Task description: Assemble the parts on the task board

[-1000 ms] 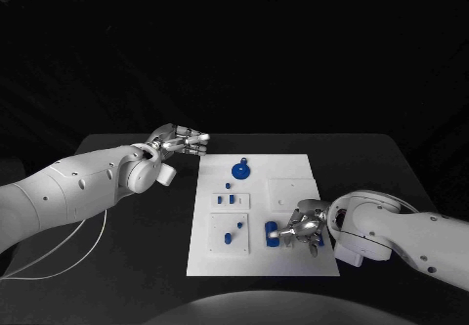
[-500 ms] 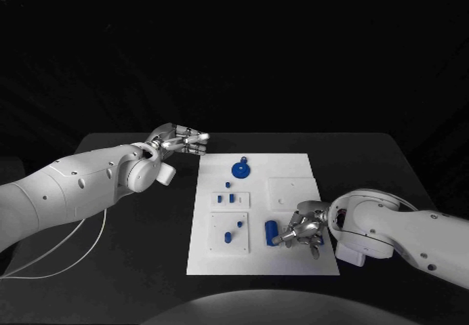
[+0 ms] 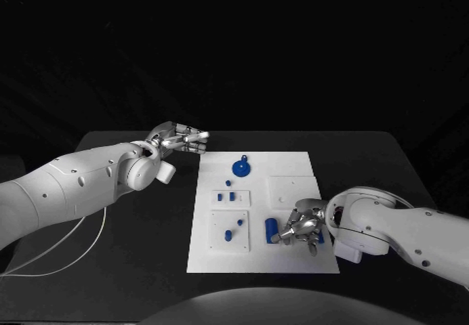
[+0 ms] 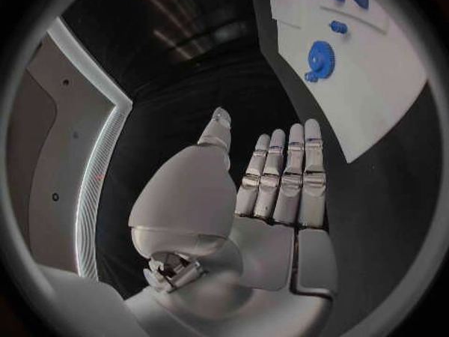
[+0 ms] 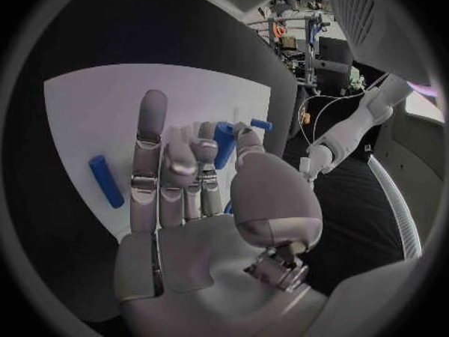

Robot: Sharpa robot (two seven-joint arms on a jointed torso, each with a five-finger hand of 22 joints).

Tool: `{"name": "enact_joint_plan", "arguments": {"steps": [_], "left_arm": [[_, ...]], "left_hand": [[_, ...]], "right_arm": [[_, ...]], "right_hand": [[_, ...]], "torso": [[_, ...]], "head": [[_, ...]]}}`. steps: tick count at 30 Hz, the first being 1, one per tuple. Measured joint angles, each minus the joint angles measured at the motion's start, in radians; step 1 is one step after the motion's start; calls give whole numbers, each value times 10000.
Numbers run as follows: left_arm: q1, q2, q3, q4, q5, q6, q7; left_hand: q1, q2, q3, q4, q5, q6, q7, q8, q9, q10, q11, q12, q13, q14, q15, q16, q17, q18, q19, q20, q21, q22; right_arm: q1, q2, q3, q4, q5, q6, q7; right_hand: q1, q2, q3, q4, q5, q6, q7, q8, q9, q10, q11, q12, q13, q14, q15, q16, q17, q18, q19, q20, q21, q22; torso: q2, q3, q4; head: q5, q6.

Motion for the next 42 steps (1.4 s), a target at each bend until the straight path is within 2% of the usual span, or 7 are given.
{"name": "enact_joint_plan", "arguments": {"steps": [4, 8, 11, 14, 35, 40, 42], "left_arm": [[0, -13, -1, 0, 1, 3, -27], [0, -21, -1, 3, 2, 2, -31], [0, -30, -2, 4, 3, 2, -34], [0, -40, -2, 6, 4, 2, -37], [0, -67, -5, 8, 4, -37, -18], [0, -69, -7, -7, 4, -35, -18], [0, -69, -8, -19, 4, -35, -15]], "left_hand": [[0, 0, 0, 0, 0, 0, 0, 0, 0, 0, 0, 0, 0, 0, 0, 0, 0, -1, 0, 0, 0, 0], [-5, 5, 0, 0, 0, 0, 0, 0, 0, 0, 0, 0, 0, 0, 0, 0, 0, 0, 0, 0, 0, 0], [-40, 40, 0, 0, 0, 0, 0, 0, 0, 0, 0, 0, 0, 0, 0, 0, 0, 0, 0, 0, 0, 0], [-40, 40, 0, 0, 0, 0, 0, 0, 0, 0, 0, 0, 0, 0, 0, 0, 0, 0, 0, 0, 0, 0], [13, 94, -81, -141, 41, 0, 0, 0, 0, 38, -38, 0, 0, 0, 0, 0, 0, 1, -37, 36, 0, -12], [13, 94, -111, -171, 40, 0, 0, 0, 0, 38, -38, 0, 0, 1, 0, 0, 0, 0, -37, 36, 0, -11], [14, 94, -122, -182, 40, 0, 0, 0, 0, 37, -38, 0, 0, 0, 0, 0, 0, 0, -97, 52, -48, -15]], "right_arm": [[2, 32, 0, -48, 2, 62, 1], [16, 74, 21, -107, 37, 258, 14], [1, 123, 8, -175, 49, 446, 15], [-48, 145, -12, -258, 51, 618, -11], [-169, 196, 18, -439, 38, 797, -14], [-204, -38, 15, -289, 129, 917, 12], [-239, -144, 136, -216, 207, 1006, 49]], "right_hand": [[26, 28, 71, -73, 23, 0, 1, 0, 6, 0, 0, 48, 11, -4, -4, 0, -8, 1, 0, 0, 0, 0], [178, 99, 472, -383, -872, -22, -21, 0, -146, 0, 0, -7, -24, -25, -25, 0, -47, 1, 0, 1, 0, -17], [77, -475, 2068, -396, -1284, -38, -36, 0, -346, 0, 1, -45, -31, -25, -24, -1, -65, 0, -1, 1, 0, -17], [-23, -702, 2468, -614, -1320, -38, -36, 0, -345, 0, 1, -45, -31, -26, -24, -1, -65, 0, -1, 1, 0, -17], [-198, -837, 2601, -748, -1708, 26, -81, 70, -275, 0, 1, -45, 1, -25, -21, -1, -52, 0, -2, 3, 0, -15], [-77, -1037, 2507, -654, -1749, 52, -51, 59, -284, -1, 1, -45, 1, -25, -21, -1, -52, 0, -1, 3, 0, -15], [-165, -1176, 2397, -511, -1873, -13, 14, 57, -356, -1, 1, -45, 2, -25, -20, -1, -58, 0, -1, 3, 0, -15]], "torso": [[-1, -3, 0], [-3, -5, 0], [-4, -4, -5], [-8, -3, -5], [-7, -2, -6], [-11, 0, -13], [-13, 0, -20]], "head": [[6, -21], [23, -38], [28, -43], [28, -56], [35, -76], [12, -58], [0, -57]]}}
